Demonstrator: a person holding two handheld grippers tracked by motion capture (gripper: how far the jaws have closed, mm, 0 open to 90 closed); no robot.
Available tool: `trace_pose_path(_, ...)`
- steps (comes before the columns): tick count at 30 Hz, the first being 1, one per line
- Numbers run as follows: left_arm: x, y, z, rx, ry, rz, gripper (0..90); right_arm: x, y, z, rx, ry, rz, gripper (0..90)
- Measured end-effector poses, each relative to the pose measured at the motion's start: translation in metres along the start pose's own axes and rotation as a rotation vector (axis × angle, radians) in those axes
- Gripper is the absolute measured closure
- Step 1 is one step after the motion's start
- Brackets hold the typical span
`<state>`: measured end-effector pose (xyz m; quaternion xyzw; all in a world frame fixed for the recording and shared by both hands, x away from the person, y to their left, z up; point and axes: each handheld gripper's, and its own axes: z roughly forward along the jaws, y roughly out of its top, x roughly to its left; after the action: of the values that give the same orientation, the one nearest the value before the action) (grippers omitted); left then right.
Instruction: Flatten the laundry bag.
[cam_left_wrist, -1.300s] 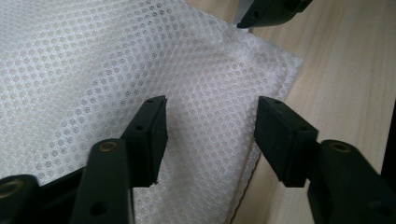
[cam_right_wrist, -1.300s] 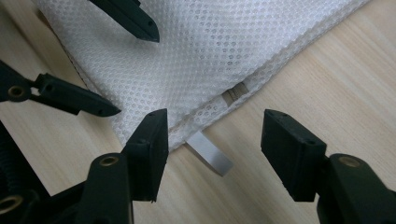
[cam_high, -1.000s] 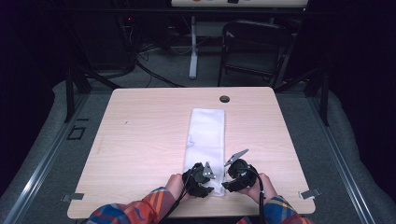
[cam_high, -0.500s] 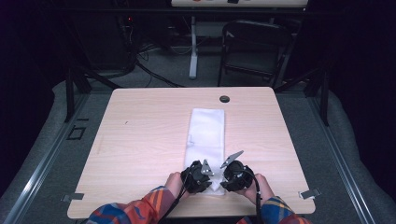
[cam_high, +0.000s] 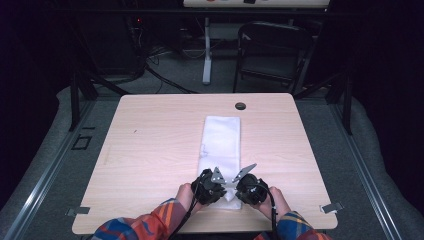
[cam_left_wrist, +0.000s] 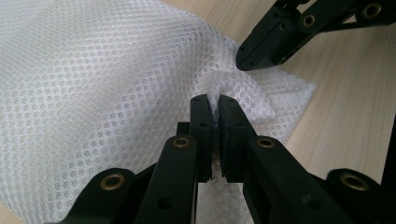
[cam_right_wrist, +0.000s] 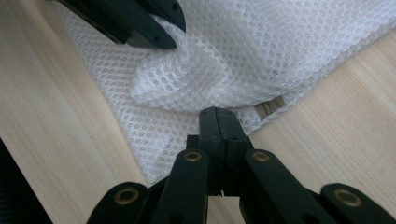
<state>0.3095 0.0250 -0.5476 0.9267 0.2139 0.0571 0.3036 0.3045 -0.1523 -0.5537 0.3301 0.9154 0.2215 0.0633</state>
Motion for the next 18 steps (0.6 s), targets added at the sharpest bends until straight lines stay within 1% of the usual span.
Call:
trace_pose_path(1, 0.000, 0.000, 0.000, 0.000, 0.000, 0.000, 85.6, 0.000, 0.000, 0.000, 0.000, 0.000, 0.000, 90.0)
trace_pose_path(2, 0.001, 0.001, -0.002, -0.012, 0.005, -0.008, 85.7, -0.002, 0.000, -0.001, 0.021, 0.007, -0.015, 90.0)
trace_pose_path(3, 0.001, 0.001, -0.003, -0.014, 0.008, -0.008, 85.7, -0.003, 0.000, -0.001, 0.019, 0.011, -0.011, 90.0)
trace_pose_path(4, 0.001, 0.001, -0.005, -0.015, 0.018, -0.008, 85.7, -0.002, -0.001, 0.000, 0.000, 0.010, 0.008, 90.0)
trace_pose_path(5, 0.001, 0.001, -0.005, -0.015, 0.018, -0.008, 85.7, -0.003, 0.000, -0.001, 0.013, 0.010, -0.005, 90.0)
trace_pose_path(6, 0.002, 0.001, -0.007, -0.019, 0.023, -0.010, 85.7, -0.003, 0.000, -0.001, 0.015, 0.013, -0.010, 90.0)
trace_pose_path(9, 0.003, 0.001, -0.012, -0.026, 0.033, -0.013, 85.7, -0.002, -0.001, -0.001, 0.013, 0.007, -0.014, 90.0)
trace_pose_path(11, 0.006, 0.000, -0.015, -0.039, 0.025, -0.017, 85.7, -0.003, -0.001, -0.001, 0.012, 0.008, -0.016, 90.0)
trace_pose_path(12, 0.007, 0.000, -0.017, -0.046, 0.024, -0.027, 85.6, -0.003, -0.001, -0.001, 0.021, 0.004, -0.018, 90.0)
trace_pose_path(14, 0.009, -0.001, -0.020, -0.050, 0.032, -0.035, 85.6, -0.003, -0.001, 0.000, 0.011, 0.008, -0.021, 90.0)
trace_pose_path(18, 0.013, -0.003, -0.026, -0.060, 0.037, -0.045, 85.7, -0.003, -0.001, -0.001, 0.015, 0.004, -0.026, 90.0)
